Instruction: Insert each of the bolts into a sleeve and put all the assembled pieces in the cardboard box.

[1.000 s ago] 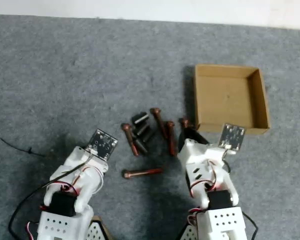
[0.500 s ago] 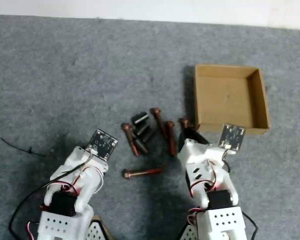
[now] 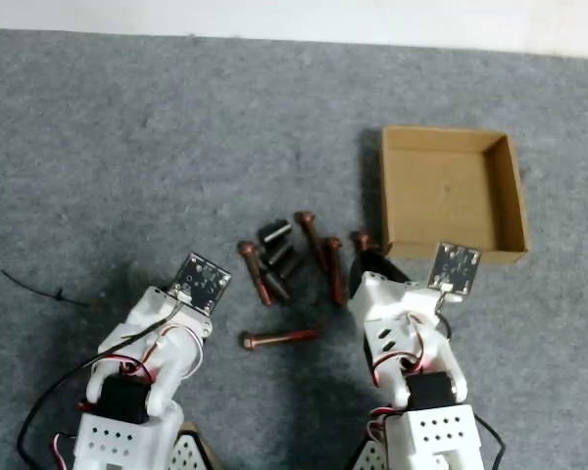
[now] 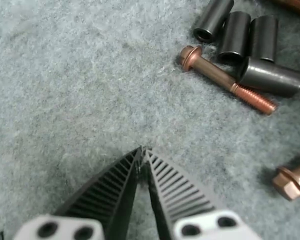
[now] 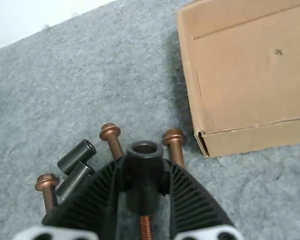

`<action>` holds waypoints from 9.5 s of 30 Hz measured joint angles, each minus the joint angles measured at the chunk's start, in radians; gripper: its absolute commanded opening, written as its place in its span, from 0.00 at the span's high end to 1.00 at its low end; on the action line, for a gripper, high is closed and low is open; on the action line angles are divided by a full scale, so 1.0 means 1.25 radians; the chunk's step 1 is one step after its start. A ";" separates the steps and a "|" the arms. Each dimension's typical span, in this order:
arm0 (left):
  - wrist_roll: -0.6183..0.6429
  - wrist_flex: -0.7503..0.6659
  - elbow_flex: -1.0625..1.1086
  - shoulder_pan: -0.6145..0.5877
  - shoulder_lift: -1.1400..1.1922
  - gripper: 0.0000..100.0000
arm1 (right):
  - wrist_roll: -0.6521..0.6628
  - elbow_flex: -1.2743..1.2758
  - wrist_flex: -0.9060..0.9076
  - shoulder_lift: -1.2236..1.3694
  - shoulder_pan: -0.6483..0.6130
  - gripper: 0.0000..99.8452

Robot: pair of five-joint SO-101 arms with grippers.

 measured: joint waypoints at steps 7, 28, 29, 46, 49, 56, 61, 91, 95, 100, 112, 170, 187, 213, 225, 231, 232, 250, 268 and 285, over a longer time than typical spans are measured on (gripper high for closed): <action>0.000 0.000 0.000 0.000 0.000 0.98 | 0.000 0.000 0.000 0.000 0.000 0.99; 0.000 0.000 0.001 0.000 0.000 0.98 | 0.000 0.000 0.000 0.000 0.000 0.99; 0.000 0.000 0.001 0.000 0.000 0.98 | 0.000 0.000 0.000 0.000 0.000 0.99; 0.000 0.000 0.001 0.000 0.000 0.98 | 0.000 0.000 0.000 0.000 0.000 0.99; 0.000 0.000 0.001 0.000 0.000 0.98 | 0.000 0.000 0.000 0.000 0.000 0.99; 0.000 0.000 0.001 0.000 0.000 0.98 | 0.000 0.000 0.000 0.000 0.000 0.99; 0.000 0.000 0.001 0.000 0.000 0.98 | 0.000 0.000 0.000 0.000 0.000 0.99; 0.000 0.000 0.001 0.000 0.000 0.98 | 0.000 0.000 0.000 0.000 0.000 0.99; 0.000 0.000 0.001 0.000 0.000 0.98 | 0.000 0.000 0.000 0.000 0.000 0.99; 0.000 0.000 0.001 0.000 0.000 0.98 | 0.000 0.000 0.000 0.000 0.000 0.99; 0.000 -0.018 0.001 0.000 0.000 0.98 | 0.000 0.000 0.000 0.000 0.000 0.99; 0.076 -0.115 -0.243 -0.071 -0.001 0.98 | 0.000 0.000 0.000 0.000 0.000 0.99; 0.017 -0.039 -0.369 -0.071 -0.005 0.97 | 0.000 0.000 0.000 0.000 0.000 0.99; 0.017 -0.036 -0.464 -0.071 0.029 0.97 | 0.000 0.000 0.000 0.000 0.000 0.99; 0.113 0.065 -0.840 -0.158 0.595 0.97 | 0.000 0.000 0.000 0.000 0.000 0.99; 0.234 0.069 -0.851 -0.088 0.770 0.97 | 0.000 0.000 0.000 0.000 0.000 0.99; 0.250 0.069 -0.851 -0.064 0.792 0.97 | 0.000 0.000 0.000 0.000 0.000 0.99; 0.322 -0.167 -0.653 0.114 1.095 0.86 | 0.000 0.000 0.000 -0.002 0.000 0.99; 0.420 -0.333 -0.508 0.193 1.100 0.86 | 0.000 0.000 0.000 -0.002 0.000 0.99; 0.441 -0.457 -0.500 0.188 1.100 0.86 | 0.000 0.000 0.000 -0.002 0.000 0.99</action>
